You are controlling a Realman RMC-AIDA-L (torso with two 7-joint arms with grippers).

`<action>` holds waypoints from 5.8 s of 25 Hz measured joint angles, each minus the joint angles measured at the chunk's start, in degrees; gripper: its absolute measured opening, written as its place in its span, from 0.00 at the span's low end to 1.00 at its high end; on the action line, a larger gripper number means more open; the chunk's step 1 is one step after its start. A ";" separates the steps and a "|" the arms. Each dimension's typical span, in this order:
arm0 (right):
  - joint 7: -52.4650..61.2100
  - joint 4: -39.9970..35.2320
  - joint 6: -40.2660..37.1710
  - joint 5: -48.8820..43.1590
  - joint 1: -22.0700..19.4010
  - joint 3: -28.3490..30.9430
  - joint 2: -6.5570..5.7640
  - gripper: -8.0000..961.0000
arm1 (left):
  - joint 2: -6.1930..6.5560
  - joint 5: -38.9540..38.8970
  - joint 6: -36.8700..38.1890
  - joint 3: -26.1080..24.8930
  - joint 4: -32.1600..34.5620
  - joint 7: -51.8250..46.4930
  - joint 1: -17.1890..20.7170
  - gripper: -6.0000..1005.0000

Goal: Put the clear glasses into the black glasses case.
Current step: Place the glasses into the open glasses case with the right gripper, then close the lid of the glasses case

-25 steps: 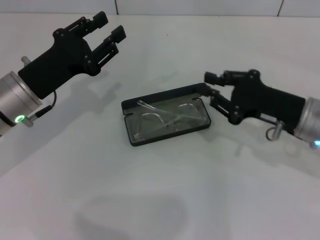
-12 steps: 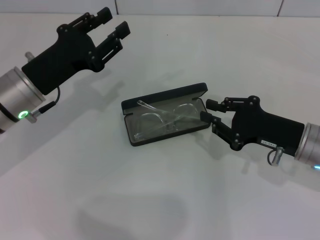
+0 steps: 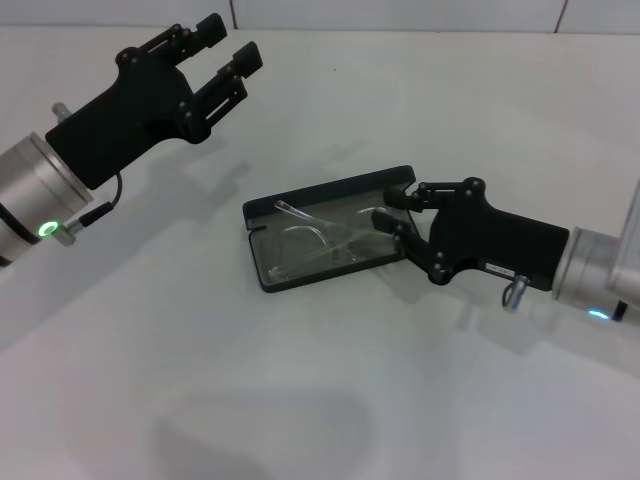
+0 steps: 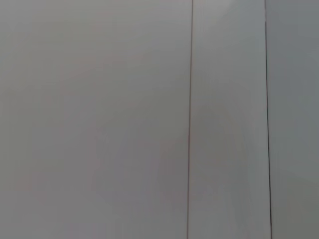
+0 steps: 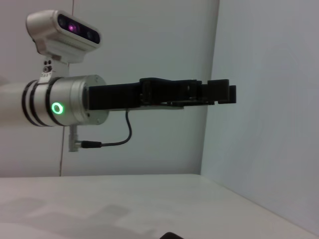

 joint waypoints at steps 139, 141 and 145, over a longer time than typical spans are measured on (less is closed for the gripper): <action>-7.94 -5.40 -16.73 5.58 -7.23 25.31 -1.10 0.05 | 0.68 18.43 -18.21 11.60 7.68 -31.82 -8.61 0.52; -6.72 -5.56 -17.19 5.56 -7.49 26.28 -1.29 0.05 | 0.45 22.02 -22.04 11.63 7.67 -35.05 -10.52 0.52; -6.40 -5.14 -17.60 5.38 -7.57 27.83 -1.17 0.06 | 0.23 26.73 -25.00 12.37 7.05 -37.85 -12.57 0.52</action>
